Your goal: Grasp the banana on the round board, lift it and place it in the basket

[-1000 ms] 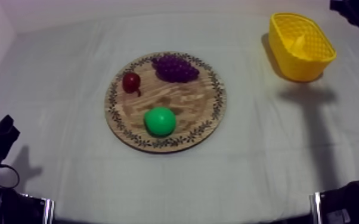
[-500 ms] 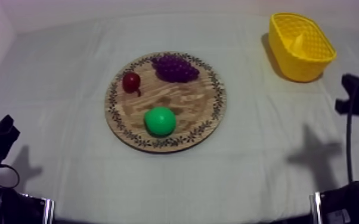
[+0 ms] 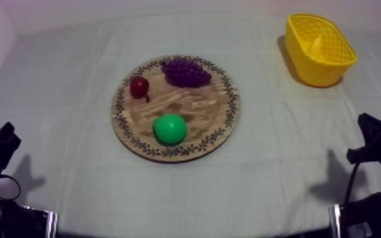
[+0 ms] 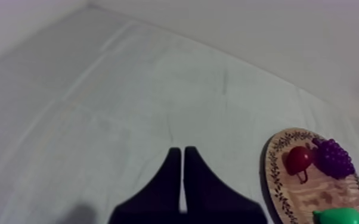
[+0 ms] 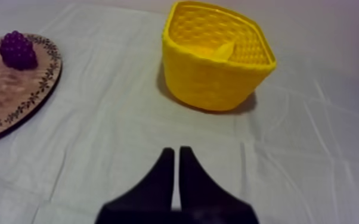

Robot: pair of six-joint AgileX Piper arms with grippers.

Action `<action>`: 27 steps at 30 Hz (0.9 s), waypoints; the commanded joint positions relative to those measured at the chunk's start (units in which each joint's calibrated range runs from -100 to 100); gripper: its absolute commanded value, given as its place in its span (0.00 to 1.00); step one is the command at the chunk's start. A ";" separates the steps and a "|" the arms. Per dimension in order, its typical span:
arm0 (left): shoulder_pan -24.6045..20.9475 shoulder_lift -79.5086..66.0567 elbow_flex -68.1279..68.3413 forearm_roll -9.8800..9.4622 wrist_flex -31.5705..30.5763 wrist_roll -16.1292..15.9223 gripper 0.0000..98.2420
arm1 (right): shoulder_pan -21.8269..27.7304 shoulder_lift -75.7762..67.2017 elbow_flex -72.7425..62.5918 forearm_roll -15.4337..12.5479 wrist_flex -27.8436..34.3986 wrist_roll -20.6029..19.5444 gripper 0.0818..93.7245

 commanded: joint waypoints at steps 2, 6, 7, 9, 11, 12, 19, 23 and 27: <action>-0.01 -0.05 -0.01 -0.03 0.00 0.01 0.00 | 0.36 -0.26 0.06 -0.51 0.53 1.17 0.01; -0.01 -0.05 -0.01 -0.03 0.00 0.01 0.00 | 0.49 -0.40 0.08 -0.69 0.80 1.19 0.01; -0.01 -0.05 -0.01 -0.03 0.00 0.01 0.00 | 0.50 -0.41 0.08 -0.70 0.83 1.07 0.01; -0.01 -0.05 -0.01 -0.03 0.00 -0.01 0.00 | 0.52 -0.42 0.08 -0.72 0.86 0.83 0.01; -0.01 -0.05 -0.01 -0.03 0.00 0.00 0.00 | 0.52 -0.43 0.08 -0.73 0.87 0.68 0.01; -0.01 -0.05 -0.01 -0.03 0.00 0.01 0.00 | 0.53 -0.43 0.08 -0.73 0.88 0.64 0.01; -0.01 -0.05 -0.01 -0.03 0.00 0.02 0.00 | 0.53 -0.44 0.08 -0.74 0.89 0.54 0.01; -0.01 -0.05 -0.01 -0.03 0.00 0.02 0.00 | 0.53 -0.44 0.08 -0.74 0.89 0.54 0.01; -0.01 -0.05 -0.01 -0.03 0.00 0.02 0.00 | 0.53 -0.44 0.08 -0.74 0.89 0.54 0.01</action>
